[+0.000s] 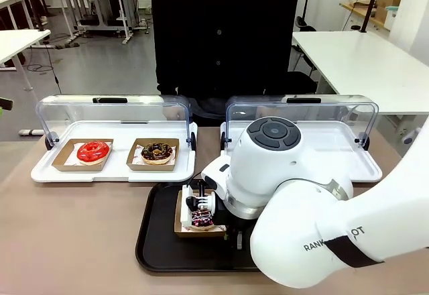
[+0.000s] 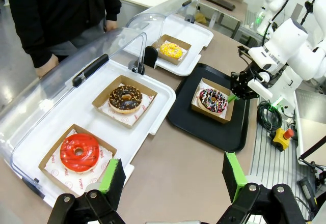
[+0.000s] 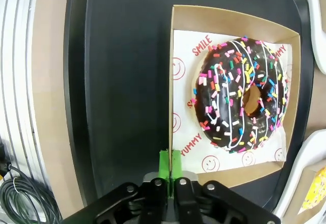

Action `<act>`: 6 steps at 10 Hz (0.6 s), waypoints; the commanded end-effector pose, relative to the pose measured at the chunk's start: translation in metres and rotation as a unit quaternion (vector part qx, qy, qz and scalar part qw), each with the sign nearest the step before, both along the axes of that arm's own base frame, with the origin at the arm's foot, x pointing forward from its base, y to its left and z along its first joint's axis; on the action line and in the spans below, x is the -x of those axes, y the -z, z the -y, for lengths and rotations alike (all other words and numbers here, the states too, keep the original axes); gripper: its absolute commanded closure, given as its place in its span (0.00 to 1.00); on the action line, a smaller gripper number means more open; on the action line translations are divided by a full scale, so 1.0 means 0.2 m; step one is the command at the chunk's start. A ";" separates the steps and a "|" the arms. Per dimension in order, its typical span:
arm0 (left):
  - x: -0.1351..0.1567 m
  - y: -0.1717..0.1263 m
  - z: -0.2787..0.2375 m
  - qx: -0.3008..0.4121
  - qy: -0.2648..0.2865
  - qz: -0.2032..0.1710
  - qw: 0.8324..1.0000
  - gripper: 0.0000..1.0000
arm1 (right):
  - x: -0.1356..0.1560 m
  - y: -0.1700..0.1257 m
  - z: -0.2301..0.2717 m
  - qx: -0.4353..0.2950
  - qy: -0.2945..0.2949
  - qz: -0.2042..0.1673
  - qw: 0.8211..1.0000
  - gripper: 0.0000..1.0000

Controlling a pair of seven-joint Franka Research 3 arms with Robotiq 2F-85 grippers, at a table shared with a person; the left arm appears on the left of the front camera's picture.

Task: Move the fourth donut from the left to the tray.
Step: Pick up the Paper togo box containing the Donut indicated by the person and place it on the Handle tray.

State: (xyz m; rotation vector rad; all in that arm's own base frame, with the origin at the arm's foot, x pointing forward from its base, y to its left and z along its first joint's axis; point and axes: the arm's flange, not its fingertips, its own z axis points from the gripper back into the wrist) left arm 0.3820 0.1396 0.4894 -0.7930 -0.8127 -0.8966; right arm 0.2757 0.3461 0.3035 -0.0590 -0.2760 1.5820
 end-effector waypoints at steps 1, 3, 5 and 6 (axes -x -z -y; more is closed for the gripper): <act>0.00 -0.01 0.00 0.008 0.003 0.009 1.000 0.00 | 0.22 0.06 0.33 -0.013 0.001 0.007 1.000 0.98; 0.00 -0.01 0.00 0.008 0.003 0.009 1.000 0.00 | 0.23 0.04 0.34 -0.008 -0.001 0.011 1.000 0.40; 0.00 -0.01 0.00 0.008 0.003 0.009 1.000 0.00 | 0.23 -0.03 0.35 -0.019 -0.004 0.013 1.000 0.00; 0.00 -0.01 0.00 0.008 0.003 0.009 1.000 0.00 | 0.24 -0.09 0.36 -0.030 -0.006 0.009 1.000 0.38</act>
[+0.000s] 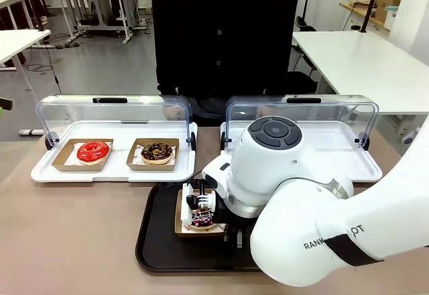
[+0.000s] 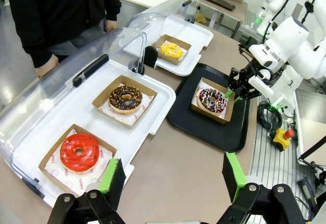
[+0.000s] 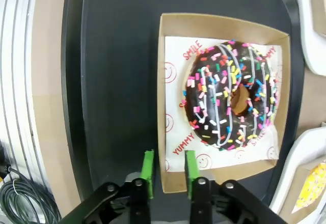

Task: Move the fourth donut from the left to the tray.
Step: Pick up the Paper togo box containing the Donut indicated by the person and place it on the Handle tray.

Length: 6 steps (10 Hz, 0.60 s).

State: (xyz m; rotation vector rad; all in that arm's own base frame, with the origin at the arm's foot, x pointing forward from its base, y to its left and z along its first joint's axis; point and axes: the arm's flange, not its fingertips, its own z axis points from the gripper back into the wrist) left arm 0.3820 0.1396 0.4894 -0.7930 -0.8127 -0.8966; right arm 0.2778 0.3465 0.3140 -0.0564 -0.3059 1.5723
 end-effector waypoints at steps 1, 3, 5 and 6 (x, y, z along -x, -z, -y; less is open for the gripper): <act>0.00 -0.01 0.00 0.008 0.003 0.009 1.000 0.00 | 0.26 -0.10 0.37 -0.026 -0.010 0.003 1.000 0.00; 0.00 -0.01 0.00 0.008 0.003 0.009 1.000 0.00 | 0.30 -0.25 0.39 -0.029 -0.009 0.034 0.999 0.00; 0.00 -0.01 0.00 0.008 0.003 0.009 1.000 0.00 | 0.32 -0.35 0.41 -0.033 -0.013 0.050 0.998 0.00; 0.00 -0.01 0.00 0.008 0.003 0.009 1.000 0.00 | 0.32 -0.38 0.41 -0.038 -0.015 0.048 0.998 0.00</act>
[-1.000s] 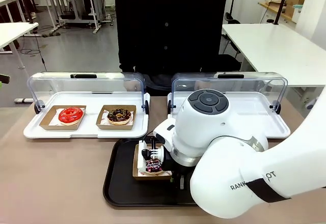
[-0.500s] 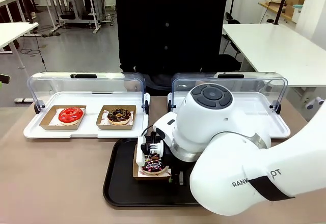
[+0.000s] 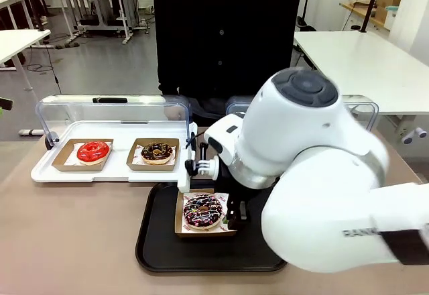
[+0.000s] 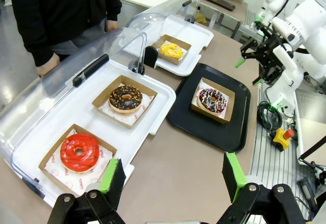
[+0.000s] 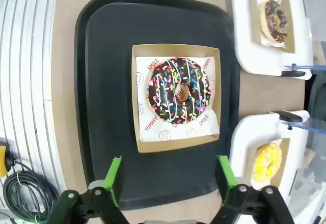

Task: Move the fourth donut from the left to the tray.
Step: Pick up the Paper togo box containing the Donut indicated by the person and place it on the Handle tray.

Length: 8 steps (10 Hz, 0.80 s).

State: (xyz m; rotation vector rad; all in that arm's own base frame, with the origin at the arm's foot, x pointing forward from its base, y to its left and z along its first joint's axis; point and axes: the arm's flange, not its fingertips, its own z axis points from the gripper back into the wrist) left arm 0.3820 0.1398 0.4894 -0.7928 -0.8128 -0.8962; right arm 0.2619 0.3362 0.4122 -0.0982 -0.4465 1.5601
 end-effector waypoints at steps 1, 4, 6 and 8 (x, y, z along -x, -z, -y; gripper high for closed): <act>0.00 -0.01 0.00 0.008 0.004 0.009 1.000 0.00 | 0.23 0.10 0.38 -0.010 -0.016 -0.013 1.000 0.00; 0.00 -0.01 0.00 0.008 0.004 0.009 1.000 0.00 | 0.01 -0.08 0.04 -0.004 -0.002 -0.001 1.000 0.00; 0.00 -0.01 0.00 0.008 0.004 0.009 1.000 0.00 | 0.01 -0.08 0.04 -0.004 -0.002 -0.001 1.000 0.00; 0.00 -0.01 0.00 0.008 0.004 0.009 1.000 0.00 | 0.01 -0.08 0.04 -0.004 -0.002 -0.001 1.000 0.00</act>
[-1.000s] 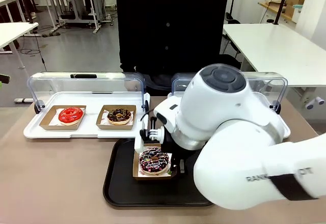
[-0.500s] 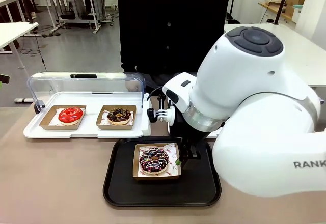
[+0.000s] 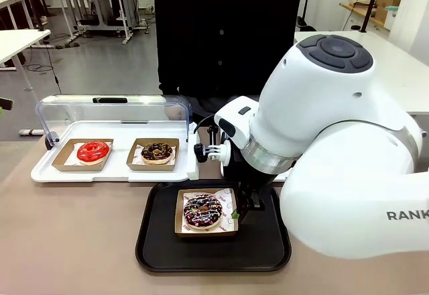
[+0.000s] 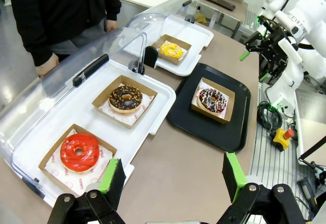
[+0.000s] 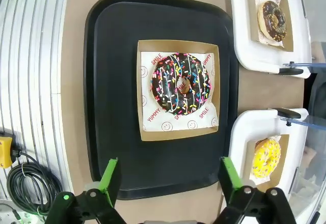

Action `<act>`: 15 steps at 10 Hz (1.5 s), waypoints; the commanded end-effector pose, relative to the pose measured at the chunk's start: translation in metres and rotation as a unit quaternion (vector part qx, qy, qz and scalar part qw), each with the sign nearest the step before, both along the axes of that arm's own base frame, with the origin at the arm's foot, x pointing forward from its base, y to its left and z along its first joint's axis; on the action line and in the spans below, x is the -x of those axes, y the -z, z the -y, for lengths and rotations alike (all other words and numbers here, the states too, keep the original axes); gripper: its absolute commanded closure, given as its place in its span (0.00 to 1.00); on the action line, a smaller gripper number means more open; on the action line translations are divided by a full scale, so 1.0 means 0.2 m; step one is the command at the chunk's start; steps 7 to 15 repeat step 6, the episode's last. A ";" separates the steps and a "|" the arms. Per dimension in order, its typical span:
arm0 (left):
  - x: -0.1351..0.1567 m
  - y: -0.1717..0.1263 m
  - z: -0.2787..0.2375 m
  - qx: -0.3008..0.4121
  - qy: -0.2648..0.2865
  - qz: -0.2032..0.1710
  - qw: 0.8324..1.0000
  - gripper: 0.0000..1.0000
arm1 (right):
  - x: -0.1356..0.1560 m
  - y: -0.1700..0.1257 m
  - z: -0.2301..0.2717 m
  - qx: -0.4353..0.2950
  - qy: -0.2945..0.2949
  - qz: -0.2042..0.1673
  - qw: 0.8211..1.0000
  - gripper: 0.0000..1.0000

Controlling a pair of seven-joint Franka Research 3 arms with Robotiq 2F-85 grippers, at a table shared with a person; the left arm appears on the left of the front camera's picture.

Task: Move the fourth donut from the left to the tray.
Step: Pick up the Paper togo box containing the Donut indicated by the person and place it on the Handle tray.

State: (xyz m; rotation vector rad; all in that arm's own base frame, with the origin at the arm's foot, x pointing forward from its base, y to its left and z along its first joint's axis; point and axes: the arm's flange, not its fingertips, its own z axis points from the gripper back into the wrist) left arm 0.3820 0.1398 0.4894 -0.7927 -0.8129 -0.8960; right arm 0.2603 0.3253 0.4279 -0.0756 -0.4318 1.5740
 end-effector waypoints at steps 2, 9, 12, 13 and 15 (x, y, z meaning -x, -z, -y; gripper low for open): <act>0.00 -0.01 0.00 0.008 0.004 0.009 1.000 0.00 | 0.00 0.00 -0.01 -0.003 0.006 0.010 1.000 0.00; 0.00 -0.01 0.00 0.008 0.004 0.009 1.000 0.00 | 0.00 0.00 -0.01 -0.003 0.006 0.010 1.000 0.00; 0.00 -0.01 0.00 0.008 0.004 0.009 1.000 0.00 | 0.00 0.00 -0.01 -0.003 0.006 0.010 1.000 0.00; 0.00 -0.01 0.00 0.008 0.004 0.009 1.000 0.00 | 0.00 0.00 -0.01 -0.003 0.006 0.010 1.000 0.00; 0.00 -0.01 0.00 0.008 0.004 0.009 1.000 0.00 | 0.00 0.00 -0.01 -0.003 0.006 0.010 1.000 0.00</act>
